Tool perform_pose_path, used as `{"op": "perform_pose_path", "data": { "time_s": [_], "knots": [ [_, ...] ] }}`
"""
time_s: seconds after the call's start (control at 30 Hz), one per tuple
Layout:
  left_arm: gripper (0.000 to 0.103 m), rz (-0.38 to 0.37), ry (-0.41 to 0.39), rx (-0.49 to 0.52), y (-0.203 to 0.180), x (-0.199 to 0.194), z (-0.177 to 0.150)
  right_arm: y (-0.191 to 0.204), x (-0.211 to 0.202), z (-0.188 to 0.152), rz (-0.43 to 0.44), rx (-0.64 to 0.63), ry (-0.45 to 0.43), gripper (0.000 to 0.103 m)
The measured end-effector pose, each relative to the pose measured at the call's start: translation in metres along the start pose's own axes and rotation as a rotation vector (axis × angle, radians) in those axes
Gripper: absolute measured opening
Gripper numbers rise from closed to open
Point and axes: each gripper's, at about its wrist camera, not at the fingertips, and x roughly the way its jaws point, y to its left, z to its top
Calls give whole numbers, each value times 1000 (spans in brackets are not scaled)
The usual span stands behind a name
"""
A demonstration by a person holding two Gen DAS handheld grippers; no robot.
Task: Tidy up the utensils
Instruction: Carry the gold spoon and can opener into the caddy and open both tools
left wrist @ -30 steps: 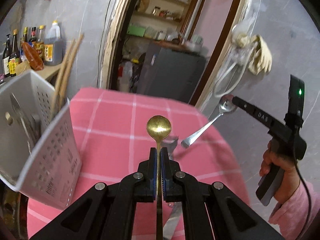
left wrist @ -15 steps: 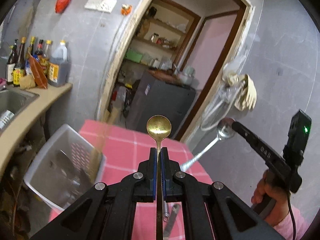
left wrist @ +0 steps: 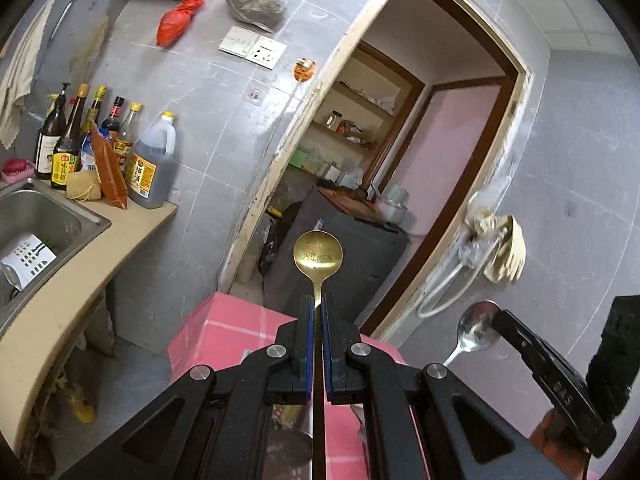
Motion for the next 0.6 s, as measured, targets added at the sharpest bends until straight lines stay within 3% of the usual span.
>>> {"op": "perform_pose_path", "data": {
  "time_s": [0.33,0.6],
  "knots": [
    [4,-49,-39,-32,30,17,-17,47,-4,-7,6,-104,14,5],
    [4,-52,-42,-12,40,16,-33,60,-1,-13,4,-127,41,5]
  ]
}}
